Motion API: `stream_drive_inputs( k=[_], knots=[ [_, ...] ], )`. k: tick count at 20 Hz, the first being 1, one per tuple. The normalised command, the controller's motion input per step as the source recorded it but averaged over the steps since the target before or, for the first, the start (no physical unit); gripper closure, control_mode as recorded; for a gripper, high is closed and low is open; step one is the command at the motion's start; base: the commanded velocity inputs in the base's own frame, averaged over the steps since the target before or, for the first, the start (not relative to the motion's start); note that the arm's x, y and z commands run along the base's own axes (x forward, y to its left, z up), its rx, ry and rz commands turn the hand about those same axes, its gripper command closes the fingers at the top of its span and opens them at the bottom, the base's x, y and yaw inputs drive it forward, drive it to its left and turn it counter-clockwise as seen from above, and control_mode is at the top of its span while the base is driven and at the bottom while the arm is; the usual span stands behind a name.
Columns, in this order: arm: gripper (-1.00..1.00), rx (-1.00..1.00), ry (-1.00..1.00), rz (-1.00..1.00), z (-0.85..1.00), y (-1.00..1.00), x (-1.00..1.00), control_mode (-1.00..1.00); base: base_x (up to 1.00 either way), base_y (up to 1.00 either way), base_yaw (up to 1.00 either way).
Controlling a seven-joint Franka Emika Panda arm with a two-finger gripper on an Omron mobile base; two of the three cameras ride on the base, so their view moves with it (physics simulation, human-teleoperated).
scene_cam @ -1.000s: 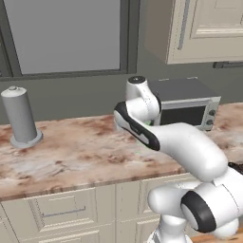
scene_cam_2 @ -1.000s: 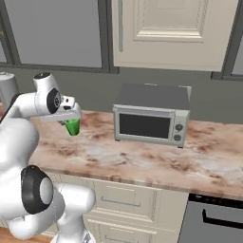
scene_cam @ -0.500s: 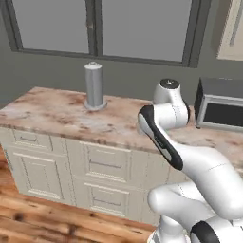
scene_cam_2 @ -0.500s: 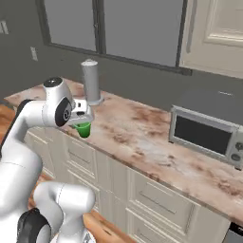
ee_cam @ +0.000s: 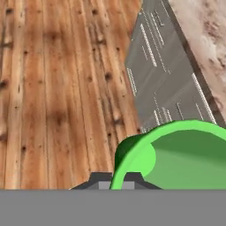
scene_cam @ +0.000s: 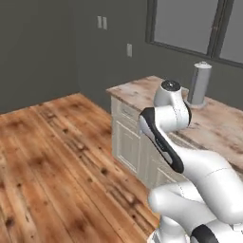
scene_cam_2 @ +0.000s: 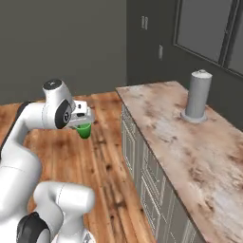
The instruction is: Place the pitcher and cup on the dining counter for serving.
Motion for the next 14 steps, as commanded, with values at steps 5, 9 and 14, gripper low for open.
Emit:
stream_drive_inputs(
  k=[5, 9, 14],
  knots=[
    [1.0, 0.0, 0.0, 0.0, 0.0, 0.0, 0.0, 1.0, -0.08, 0.0, 1.0],
    [1.0, 0.0, 0.0, 0.0, 0.0, 0.0, 0.0, 1.0, 0.0, 0.0, 1.0],
    [1.0, 0.0, 0.0, 0.0, 0.0, 0.0, 0.0, 1.0, 0.0, 0.0, 1.0]
  ],
)
